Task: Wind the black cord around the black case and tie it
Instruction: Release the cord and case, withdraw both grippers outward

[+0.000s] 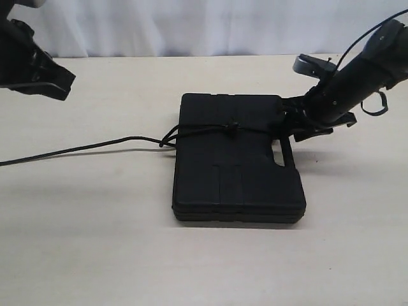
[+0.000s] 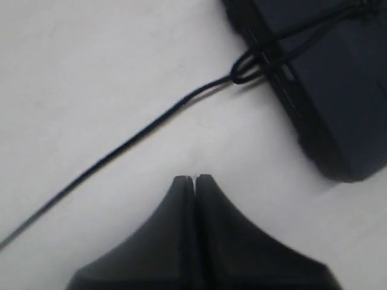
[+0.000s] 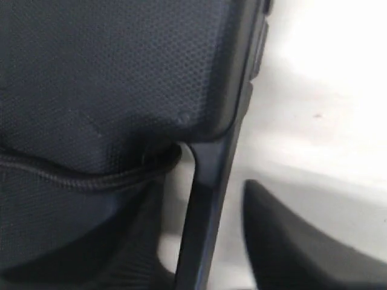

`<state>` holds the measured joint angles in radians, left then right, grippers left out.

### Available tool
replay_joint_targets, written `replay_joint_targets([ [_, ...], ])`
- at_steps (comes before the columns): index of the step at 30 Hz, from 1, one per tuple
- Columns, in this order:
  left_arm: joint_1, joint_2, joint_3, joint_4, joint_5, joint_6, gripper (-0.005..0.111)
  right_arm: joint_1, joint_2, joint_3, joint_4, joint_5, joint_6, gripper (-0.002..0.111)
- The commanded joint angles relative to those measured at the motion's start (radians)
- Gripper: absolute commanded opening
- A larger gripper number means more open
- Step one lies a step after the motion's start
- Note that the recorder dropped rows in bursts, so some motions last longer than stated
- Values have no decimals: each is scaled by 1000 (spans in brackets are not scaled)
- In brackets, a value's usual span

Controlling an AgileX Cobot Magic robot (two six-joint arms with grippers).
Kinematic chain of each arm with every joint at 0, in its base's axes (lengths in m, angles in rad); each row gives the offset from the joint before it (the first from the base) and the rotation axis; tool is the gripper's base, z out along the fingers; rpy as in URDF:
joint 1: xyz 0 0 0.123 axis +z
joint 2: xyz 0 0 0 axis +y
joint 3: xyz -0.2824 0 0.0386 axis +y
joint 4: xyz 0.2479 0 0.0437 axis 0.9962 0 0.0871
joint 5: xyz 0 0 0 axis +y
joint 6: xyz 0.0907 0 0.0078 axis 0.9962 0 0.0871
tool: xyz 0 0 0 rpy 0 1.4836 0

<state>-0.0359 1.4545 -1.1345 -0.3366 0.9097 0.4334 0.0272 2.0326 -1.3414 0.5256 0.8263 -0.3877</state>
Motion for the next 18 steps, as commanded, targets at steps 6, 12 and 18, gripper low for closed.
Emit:
replay_joint_targets([
  [6, 0, -219, -8, -13, 79, -110, 0, -4, -103, -8, -88, 173, 125, 54],
  [12, 0, -404, 59, 29, 42, -130, 0, -2, -316, 7, -357, 394, 236, 5],
  [18, 0, -610, 314, 1, -135, -125, 0, -2, -618, 198, -385, 346, 247, 5],
])
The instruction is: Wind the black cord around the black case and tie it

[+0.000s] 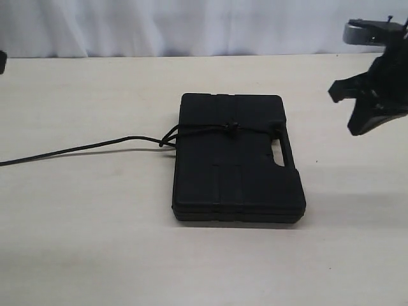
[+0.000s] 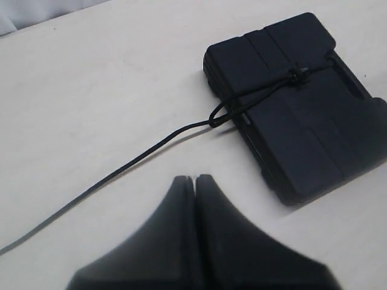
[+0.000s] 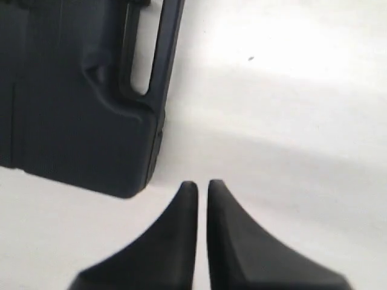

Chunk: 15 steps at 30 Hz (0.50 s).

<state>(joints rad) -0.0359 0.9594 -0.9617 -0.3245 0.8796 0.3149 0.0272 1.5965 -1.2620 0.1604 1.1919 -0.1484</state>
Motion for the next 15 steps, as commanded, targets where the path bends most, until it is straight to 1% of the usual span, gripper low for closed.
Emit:
replay_joint_targets([
  [1, 0, -144, 176, -11, -135, -6, 0, -2, -235, 158, -20, -62, 8, 5],
  [4, 0, -270, 294, -21, -238, -6, 0, 8, -434, 310, -16, -213, -11, 5],
  [6, 0, -380, 364, -68, -316, 2, 0, 48, -580, 429, -16, -321, -63, 5],
  [8, 0, -499, 427, -126, -377, 23, 0, 115, -720, 545, -16, -404, -100, 5],
  [11, 0, -670, 507, -204, -465, 66, 0, 203, -906, 692, -16, -503, -102, 5],
  [13, 0, -750, 568, -230, -575, 103, 0, 244, -1033, 795, -16, -616, -102, 5],
  [15, 0, -793, 630, -246, -708, 106, 0, 265, -1129, 892, -23, -769, -107, 5],
])
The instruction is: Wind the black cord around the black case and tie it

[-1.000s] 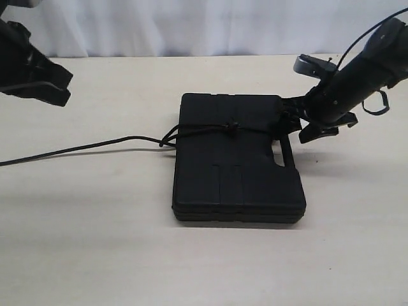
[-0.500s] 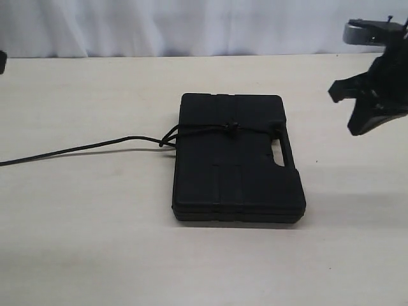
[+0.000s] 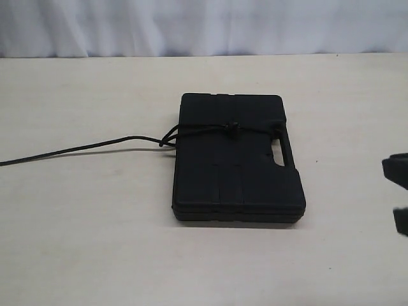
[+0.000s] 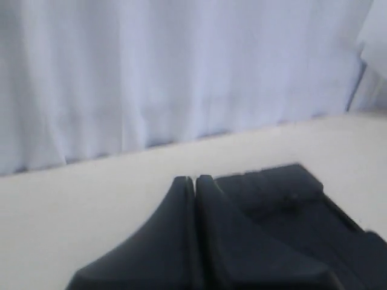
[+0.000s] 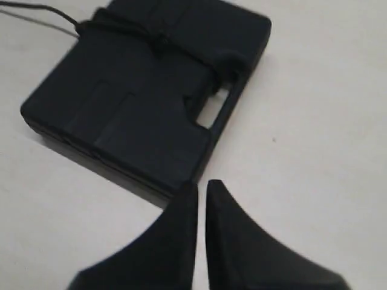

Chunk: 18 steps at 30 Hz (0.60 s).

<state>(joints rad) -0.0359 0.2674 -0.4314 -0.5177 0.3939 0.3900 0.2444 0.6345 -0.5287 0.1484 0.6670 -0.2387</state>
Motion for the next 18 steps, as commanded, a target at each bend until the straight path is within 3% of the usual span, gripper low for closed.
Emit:
replay_joint_targets([
  [1, 0, -118, 129, -69, -276, 23, 0, 54, -211, 211, -13, -338, -21, 5],
  [6, 0, -124, 161, -93, -257, 25, 0, 60, -356, 377, 24, -650, -7, 5],
  [18, 0, -124, 161, -93, -250, 25, 0, 60, -482, 402, 31, -655, -7, 5],
])
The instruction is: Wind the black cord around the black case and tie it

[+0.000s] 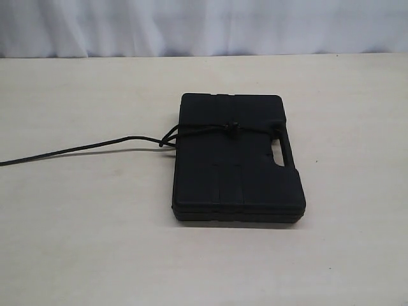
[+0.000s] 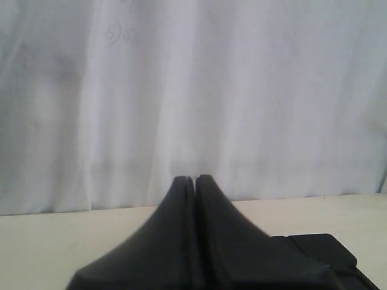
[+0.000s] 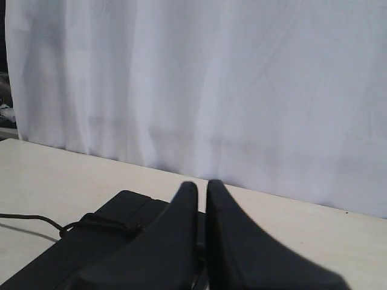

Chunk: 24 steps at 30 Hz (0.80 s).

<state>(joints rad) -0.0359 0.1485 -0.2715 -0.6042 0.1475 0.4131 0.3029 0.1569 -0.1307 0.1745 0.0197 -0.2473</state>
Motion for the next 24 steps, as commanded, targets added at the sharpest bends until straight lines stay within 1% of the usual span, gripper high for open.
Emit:
replay_joint_targets([
  [1, 0, -5, 1, -7, -4, 2, 0, 1, -5, 4, 5, -8, 1, 5],
  [2, 0, -5, 1, -3, -4, 2, 0, 1, -10, 4, 5, -8, 1, 5],
  [3, 0, -5, 1, 51, -4, 2, 0, 1, -20, 4, 3, -8, 1, 5],
  [4, 0, -8, 1, 279, -4, 2, 0, -14, -44, 4, -12, -8, 1, 5],
  [6, 0, -25, 1, 512, 4, 2, 0, -52, -71, 4, -12, -8, 1, 5],
  [7, 0, -42, 1, 567, 6, 2, 0, -82, -91, 4, -12, -8, 1, 5],
  [8, 0, -55, 1, 562, 8, 2, 0, -115, -107, 4, -12, -8, 1, 5],
  [9, 0, -90, 1, 532, 11, 2, 0, -183, -148, 4, -31, -8, 1, 5],
  [12, 1, -127, 1, 544, 11, 2, 0, -252, -157, 4, -72, -8, 1, 5],
  [16, 1, -138, 30, 544, 7, 2, 0, -272, -157, 6, -72, -11, 1, 5],
  [19, 1, -139, 98, 544, 3, 2, 0, -272, -157, 32, -72, -20, 1, 5],
  [24, 1, -148, 202, 544, 3, 2, 0, -272, -157, 131, -72, -20, 1, 5],
])
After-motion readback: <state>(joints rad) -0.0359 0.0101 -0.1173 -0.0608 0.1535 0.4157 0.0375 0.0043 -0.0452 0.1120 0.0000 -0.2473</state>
